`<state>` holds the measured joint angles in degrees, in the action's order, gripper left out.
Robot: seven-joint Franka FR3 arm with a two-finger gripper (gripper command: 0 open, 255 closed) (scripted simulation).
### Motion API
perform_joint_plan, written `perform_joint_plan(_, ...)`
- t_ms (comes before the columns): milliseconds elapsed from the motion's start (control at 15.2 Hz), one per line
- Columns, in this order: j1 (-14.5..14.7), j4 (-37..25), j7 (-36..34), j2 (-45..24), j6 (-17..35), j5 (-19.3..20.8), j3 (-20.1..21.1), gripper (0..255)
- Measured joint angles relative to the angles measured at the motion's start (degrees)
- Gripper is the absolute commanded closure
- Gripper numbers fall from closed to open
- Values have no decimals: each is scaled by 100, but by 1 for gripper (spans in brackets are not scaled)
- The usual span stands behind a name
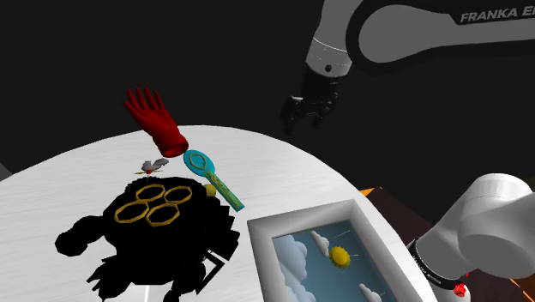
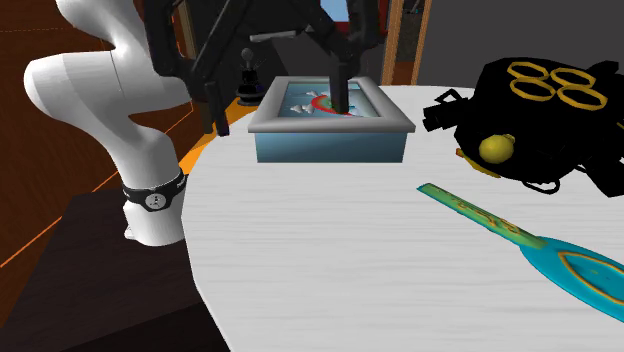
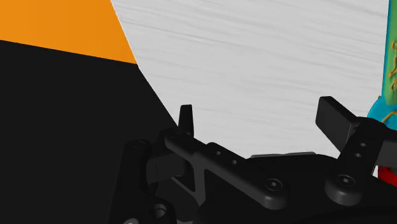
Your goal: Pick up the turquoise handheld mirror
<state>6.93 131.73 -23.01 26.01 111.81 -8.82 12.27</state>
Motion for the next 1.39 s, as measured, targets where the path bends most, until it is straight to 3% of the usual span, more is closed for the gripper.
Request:
perform_joint_plan(462, 132, -730, -783, -1217, 519, 224, 659, 0)
perform_joint_plan(858, 305, -1699, -1602, -2521, 786, 802, 1127, 0)
perform_joint_plan(1188, 636, -2715, -2286, -3685, 788, 1455, 1315, 0)
perform_joint_plan(1386, 722, -2851, -2410, -3908, 838, 1588, 1321, 0)
